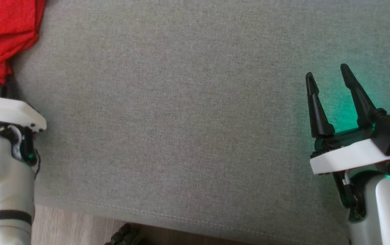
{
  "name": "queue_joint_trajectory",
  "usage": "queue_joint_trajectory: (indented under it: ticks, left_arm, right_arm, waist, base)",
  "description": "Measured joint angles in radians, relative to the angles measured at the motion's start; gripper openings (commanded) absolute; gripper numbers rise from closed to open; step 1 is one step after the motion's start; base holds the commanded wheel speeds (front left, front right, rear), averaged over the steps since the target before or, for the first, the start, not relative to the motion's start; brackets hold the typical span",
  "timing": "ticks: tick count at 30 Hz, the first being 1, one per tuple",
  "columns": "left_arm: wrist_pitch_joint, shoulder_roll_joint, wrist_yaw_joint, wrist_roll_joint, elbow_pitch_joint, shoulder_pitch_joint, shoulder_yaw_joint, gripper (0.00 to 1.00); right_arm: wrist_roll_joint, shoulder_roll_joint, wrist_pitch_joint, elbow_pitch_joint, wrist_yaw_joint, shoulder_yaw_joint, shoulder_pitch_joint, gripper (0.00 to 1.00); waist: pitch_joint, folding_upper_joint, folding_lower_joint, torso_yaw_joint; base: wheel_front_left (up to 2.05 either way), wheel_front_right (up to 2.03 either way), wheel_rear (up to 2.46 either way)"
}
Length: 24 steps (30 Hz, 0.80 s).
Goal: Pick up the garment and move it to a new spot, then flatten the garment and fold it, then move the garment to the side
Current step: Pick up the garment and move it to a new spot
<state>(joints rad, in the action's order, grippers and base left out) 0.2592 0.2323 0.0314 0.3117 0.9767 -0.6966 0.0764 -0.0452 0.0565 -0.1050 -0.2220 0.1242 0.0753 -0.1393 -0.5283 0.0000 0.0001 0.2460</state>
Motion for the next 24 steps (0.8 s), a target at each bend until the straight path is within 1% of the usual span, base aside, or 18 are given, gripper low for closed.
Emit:
queue_joint_trajectory:
  ticks: [2, 4, 7, 10, 11, 14, 19, 21, 24]
  left_arm:
    - [-0.002, 0.005, -0.007, -0.020, -0.033, 0.007, 0.004, 0.00]
    - [-0.002, 0.006, -0.031, -0.041, -0.117, 0.026, 0.013, 0.00]
    - [-0.002, 0.008, -0.049, -0.070, -0.259, 0.074, 0.043, 0.00]
    - [-0.002, 0.009, -0.059, -0.093, -0.402, 0.153, 0.070, 0.00]
    - [-0.002, 0.009, -0.058, -0.105, -0.493, 0.214, 0.078, 0.00]
    - [-0.002, 0.007, -0.058, -0.128, -0.626, 0.304, 0.089, 0.00]
    - [-0.004, -0.017, -0.059, -0.156, -0.835, 0.460, 0.066, 0.00]
    - [-0.032, -0.022, -0.067, -0.172, -0.917, 0.526, 0.051, 0.00]
    - [-0.092, -0.034, -0.067, -0.184, -1.036, 0.614, 0.019, 0.00]
  right_arm:
    - [-0.001, 0.000, 0.006, 0.007, 0.000, -0.008, 0.000, 1.00]
    - [-0.006, 0.000, 0.016, 0.013, 0.000, -0.021, 0.000, 1.00]
    - [-0.010, -0.001, 0.029, 0.024, 0.000, -0.032, 0.003, 1.00]
    - [-0.020, -0.001, 0.045, 0.039, 0.000, -0.042, 0.011, 1.00]
    - [-0.030, -0.001, 0.054, 0.044, 0.000, -0.054, 0.015, 1.00]
    - [-0.062, -0.003, 0.066, 0.049, 0.000, -0.085, 0.041, 1.00]
    - [-0.084, -0.006, 0.070, 0.058, 0.000, -0.118, 0.112, 1.00]
    - [-0.088, -0.007, 0.070, 0.059, 0.000, -0.119, 0.136, 1.00]
    - [-0.096, -0.009, 0.069, 0.061, 0.000, -0.115, 0.166, 1.00]
  waist:
    - [0.013, 0.0000, 0.0000, 0.000]
    - [0.029, 0.0000, 0.0000, 0.002]
    - [0.065, 0.0000, -0.0001, 0.005]
    - [0.110, 0.0000, -0.0001, 0.006]
    - [0.144, 0.0000, -0.0001, 0.006]
    - [0.199, 0.0000, -0.0002, 0.004]
    - [0.296, 0.0001, -0.0002, -0.004]
    - [0.333, 0.0001, -0.0002, -0.010]
    - [0.382, 0.0001, -0.0002, -0.024]
  base:
    - [0.00, 0.00, 0.00]
    - [0.00, 0.00, 0.00]
    - [0.00, 0.00, 0.00]
    - [0.00, 0.00, 0.00]
    - [0.00, 0.00, 0.00]
    - [0.00, 0.00, 0.00]
    - [0.00, 0.00, 0.00]
    - [0.00, 0.00, 0.00]
    - [0.00, 0.00, 0.00]
